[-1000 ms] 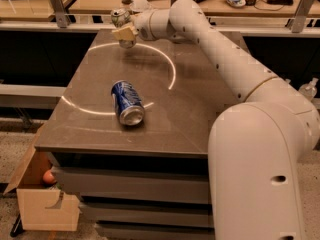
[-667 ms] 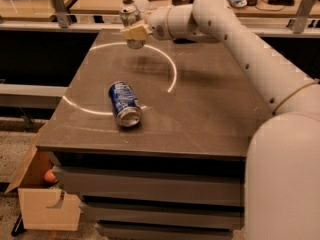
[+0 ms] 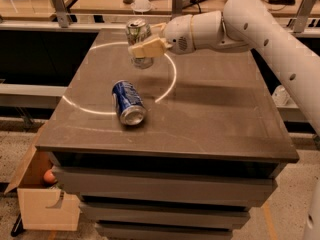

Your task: Move 7up can near pepsi can

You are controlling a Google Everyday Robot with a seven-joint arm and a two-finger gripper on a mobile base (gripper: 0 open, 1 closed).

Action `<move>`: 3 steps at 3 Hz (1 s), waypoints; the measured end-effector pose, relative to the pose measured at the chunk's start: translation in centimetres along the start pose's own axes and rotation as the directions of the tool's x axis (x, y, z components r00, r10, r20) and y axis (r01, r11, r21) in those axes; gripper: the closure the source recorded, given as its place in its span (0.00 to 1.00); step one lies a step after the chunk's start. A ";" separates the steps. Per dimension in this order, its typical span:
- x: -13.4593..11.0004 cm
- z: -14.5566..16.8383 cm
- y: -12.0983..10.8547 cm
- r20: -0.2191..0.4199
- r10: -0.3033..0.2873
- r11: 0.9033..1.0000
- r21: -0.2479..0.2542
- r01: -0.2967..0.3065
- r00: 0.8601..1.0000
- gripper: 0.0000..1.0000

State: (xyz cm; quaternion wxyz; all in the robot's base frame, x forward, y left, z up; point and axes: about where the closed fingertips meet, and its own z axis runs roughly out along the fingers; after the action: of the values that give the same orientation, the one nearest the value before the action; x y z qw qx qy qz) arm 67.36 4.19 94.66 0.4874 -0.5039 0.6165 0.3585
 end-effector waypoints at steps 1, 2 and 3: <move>1.1 -1.1 2.7 -0.031 0.021 0.999 -0.026 -0.022 0.999 1.00; 3.4 -2.3 4.7 -0.060 0.054 0.998 -0.015 -0.055 0.997 0.96; 4.8 -2.4 5.5 -0.061 0.068 0.998 0.019 -0.067 0.996 0.74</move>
Offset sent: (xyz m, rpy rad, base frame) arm -0.0650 -0.0346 -0.0438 -0.0665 0.1064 -0.0179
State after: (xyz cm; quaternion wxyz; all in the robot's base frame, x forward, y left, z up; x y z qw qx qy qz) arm 61.38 1.98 90.39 0.4600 -0.4896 0.6509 0.3537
